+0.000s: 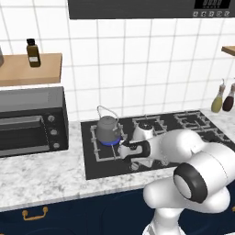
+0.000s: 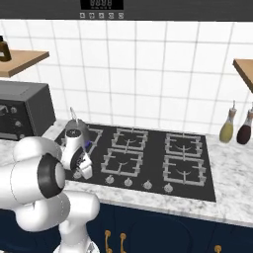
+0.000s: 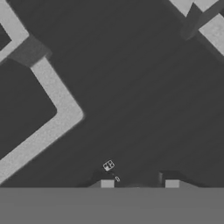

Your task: Turn off the left burner of the stove.

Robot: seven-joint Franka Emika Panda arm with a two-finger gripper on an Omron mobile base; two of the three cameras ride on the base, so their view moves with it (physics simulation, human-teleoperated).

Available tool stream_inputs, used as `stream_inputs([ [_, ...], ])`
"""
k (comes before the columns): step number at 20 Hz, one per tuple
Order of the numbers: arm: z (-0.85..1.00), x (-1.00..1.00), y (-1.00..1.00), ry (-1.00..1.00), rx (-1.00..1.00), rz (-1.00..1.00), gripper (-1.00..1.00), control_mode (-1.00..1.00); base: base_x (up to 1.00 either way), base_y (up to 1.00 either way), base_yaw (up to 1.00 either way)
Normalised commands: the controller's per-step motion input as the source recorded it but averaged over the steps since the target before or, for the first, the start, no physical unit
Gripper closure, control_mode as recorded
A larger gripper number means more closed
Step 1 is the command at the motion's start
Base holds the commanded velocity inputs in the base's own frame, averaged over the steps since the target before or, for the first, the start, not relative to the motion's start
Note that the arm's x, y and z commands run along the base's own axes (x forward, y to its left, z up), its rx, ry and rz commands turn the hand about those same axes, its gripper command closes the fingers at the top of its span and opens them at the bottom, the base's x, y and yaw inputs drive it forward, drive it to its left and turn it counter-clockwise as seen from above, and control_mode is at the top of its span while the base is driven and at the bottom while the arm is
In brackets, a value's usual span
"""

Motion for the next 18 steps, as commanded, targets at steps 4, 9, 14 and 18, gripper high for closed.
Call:
stream_inputs([
  [4,0.06,-0.57,0.43,0.29,0.11,-0.34,1.0,-1.0,0.0,0.0,0.0],
  [9,0.38,-0.63,0.43,0.23,0.17,-0.31,1.0,-1.0,0.0,0.0,0.0],
  [14,0.24,-0.44,0.72,0.11,0.13,-0.31,1.0,-1.0,0.0,0.0,0.0],
  [18,0.16,-0.3,0.78,0.19,0.09,-0.33,1.0,-1.0,0.0,0.0,0.0],
])
